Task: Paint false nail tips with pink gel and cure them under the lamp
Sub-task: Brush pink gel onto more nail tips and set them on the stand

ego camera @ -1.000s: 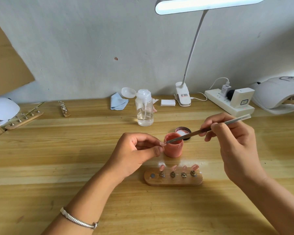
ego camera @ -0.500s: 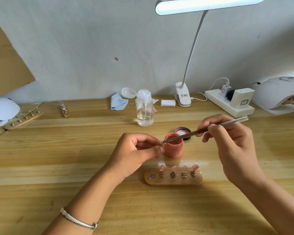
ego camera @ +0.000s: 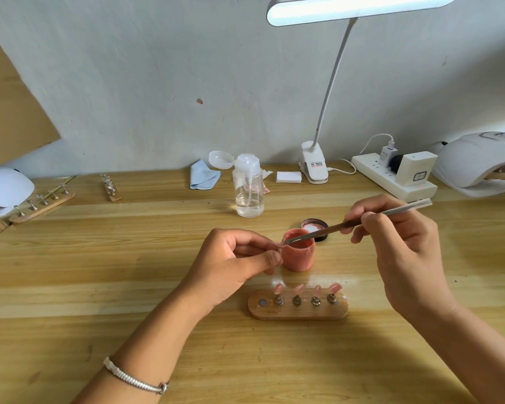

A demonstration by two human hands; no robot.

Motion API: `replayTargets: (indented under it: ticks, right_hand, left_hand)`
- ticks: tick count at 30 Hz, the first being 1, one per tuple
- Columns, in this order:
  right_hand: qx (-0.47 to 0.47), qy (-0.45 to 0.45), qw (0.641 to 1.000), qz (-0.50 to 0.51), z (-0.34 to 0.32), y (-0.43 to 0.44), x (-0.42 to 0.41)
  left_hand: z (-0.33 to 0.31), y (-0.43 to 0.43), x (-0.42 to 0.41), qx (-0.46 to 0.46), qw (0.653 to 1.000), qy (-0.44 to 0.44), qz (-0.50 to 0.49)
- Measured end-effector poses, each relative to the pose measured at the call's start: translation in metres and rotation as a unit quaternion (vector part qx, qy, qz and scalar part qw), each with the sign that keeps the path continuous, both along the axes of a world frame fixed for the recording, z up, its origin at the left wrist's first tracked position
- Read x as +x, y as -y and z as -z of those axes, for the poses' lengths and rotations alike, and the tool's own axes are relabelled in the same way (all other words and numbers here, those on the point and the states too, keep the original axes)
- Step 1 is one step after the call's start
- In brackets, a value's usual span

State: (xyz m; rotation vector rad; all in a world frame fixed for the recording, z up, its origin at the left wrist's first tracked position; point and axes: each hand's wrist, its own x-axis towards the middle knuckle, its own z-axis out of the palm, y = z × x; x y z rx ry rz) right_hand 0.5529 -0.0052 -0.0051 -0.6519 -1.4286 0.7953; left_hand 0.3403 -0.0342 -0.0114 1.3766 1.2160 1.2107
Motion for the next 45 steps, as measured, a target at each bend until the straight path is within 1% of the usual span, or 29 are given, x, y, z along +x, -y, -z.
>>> replayTargets:
  ticks: [5,9,12,17,21,23,25,26,28,29,32,34,37,45]
  right_hand:
    - [-0.004,0.009,1.0,0.005,0.001,-0.001,0.001]
    - [-0.021,-0.012,0.999,0.036,0.0,-0.004,0.003]
    - [-0.022,-0.019,0.999,0.04,0.001,-0.006,0.004]
    - [-0.01,-0.023,0.999,0.028,0.003,-0.005,0.003]
    - [-0.013,-0.025,0.998,0.052,0.004,-0.009,0.006]
    - [-0.01,0.012,0.996,0.083,0.007,-0.011,0.008]
    - [0.015,0.102,0.987,0.12,0.011,-0.013,0.009]
    - [0.038,0.16,0.977,0.138,0.013,-0.013,0.009]
    - [0.105,0.267,0.943,0.166,0.016,-0.012,0.007]
    - [0.14,0.308,0.925,0.171,0.018,-0.012,0.006]
    - [0.218,0.392,0.879,0.163,0.024,-0.012,0.006]
    - [0.234,0.422,0.863,0.15,0.027,-0.014,0.008]
    - [0.237,0.444,0.853,0.137,0.029,-0.017,0.009]
    - [0.193,0.448,0.868,0.089,0.031,-0.02,0.011]
  left_hand:
    - [0.0,0.001,-0.001,0.003,1.0,0.007,0.008]
    - [0.002,0.0,-0.002,0.009,1.0,0.002,0.008]
    - [0.003,0.0,-0.002,0.015,1.0,-0.001,0.009]
    - [0.005,-0.001,-0.002,0.038,0.999,-0.002,0.016]
    - [0.007,-0.003,-0.003,0.068,0.997,0.0,0.025]
    - [0.008,-0.005,-0.006,0.087,0.996,-0.019,0.028]
    - [0.008,-0.006,-0.01,0.098,0.994,-0.042,0.027]
    - [0.007,-0.007,-0.013,0.098,0.993,-0.054,0.024]
    - [0.005,-0.008,-0.021,0.082,0.993,-0.081,0.031]
    - [0.003,-0.008,-0.027,0.062,0.993,-0.092,0.049]
    - [-0.002,-0.007,-0.043,-0.017,0.981,-0.12,0.151]
    - [-0.003,-0.005,-0.049,-0.048,0.969,-0.142,0.198]
    - [-0.003,-0.005,-0.05,-0.062,0.957,-0.169,0.227]
    - [0.003,-0.006,-0.043,-0.074,0.949,-0.192,0.24]
